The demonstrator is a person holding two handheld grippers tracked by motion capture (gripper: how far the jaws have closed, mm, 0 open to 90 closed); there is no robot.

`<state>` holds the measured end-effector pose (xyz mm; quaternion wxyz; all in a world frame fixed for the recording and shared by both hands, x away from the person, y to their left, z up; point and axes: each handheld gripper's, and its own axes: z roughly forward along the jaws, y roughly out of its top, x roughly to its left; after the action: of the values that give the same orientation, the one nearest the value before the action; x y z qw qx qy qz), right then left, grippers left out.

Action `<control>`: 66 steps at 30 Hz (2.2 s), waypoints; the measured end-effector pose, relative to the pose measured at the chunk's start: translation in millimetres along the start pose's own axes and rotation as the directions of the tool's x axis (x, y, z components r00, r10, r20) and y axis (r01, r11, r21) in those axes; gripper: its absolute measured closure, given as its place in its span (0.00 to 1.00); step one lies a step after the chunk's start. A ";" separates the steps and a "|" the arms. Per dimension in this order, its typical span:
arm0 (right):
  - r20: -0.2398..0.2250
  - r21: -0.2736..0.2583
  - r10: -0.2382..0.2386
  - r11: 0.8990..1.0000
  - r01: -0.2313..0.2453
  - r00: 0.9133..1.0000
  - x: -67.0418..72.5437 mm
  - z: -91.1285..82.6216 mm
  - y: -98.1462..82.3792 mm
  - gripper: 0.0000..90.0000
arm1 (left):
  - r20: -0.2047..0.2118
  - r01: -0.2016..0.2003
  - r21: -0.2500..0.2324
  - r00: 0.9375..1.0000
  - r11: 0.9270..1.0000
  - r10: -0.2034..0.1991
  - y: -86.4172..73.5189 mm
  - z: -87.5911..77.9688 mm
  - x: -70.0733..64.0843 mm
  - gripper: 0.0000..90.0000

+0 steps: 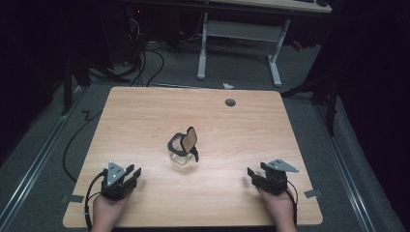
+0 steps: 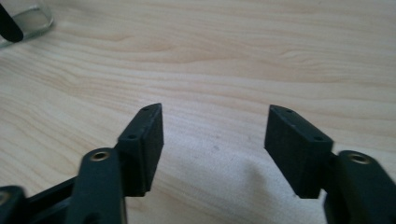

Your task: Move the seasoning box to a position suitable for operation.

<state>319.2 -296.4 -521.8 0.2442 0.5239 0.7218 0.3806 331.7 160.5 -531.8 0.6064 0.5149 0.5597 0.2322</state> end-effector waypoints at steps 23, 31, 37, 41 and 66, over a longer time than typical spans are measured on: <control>-0.028 -0.046 0.035 0.998 -0.036 0.999 -3.5 -4.2 -5.3 0.58 | 0.016 -0.029 0.012 0.999 1.000 0.029 7.4 58.9 -29.3 1.00; -0.026 -0.045 0.033 0.998 -0.034 0.999 -3.2 -3.8 -5.6 0.58 | 0.051 -0.036 0.017 0.998 0.999 0.035 6.1 83.9 -44.6 1.00; -0.031 -0.044 0.027 0.999 -0.028 0.999 -2.3 -3.1 -5.8 0.58 | 0.070 -0.035 0.023 0.997 0.999 0.033 6.4 95.9 -51.2 1.00; -0.035 -0.042 0.022 0.999 -0.023 0.999 -1.8 -2.7 -5.9 0.58 | 0.085 -0.039 0.029 0.996 0.999 0.036 4.2 97.9 -55.6 1.00; -0.046 -0.050 0.028 0.998 -0.030 0.999 -1.2 -3.7 -6.0 0.58 | 0.228 -0.081 0.071 0.972 0.994 0.063 -27.0 55.4 -118.5 1.00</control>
<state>313.4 -299.6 -524.4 0.2355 0.5193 0.7096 0.4140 343.2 28.9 -512.3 0.6362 0.5815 0.4771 0.1716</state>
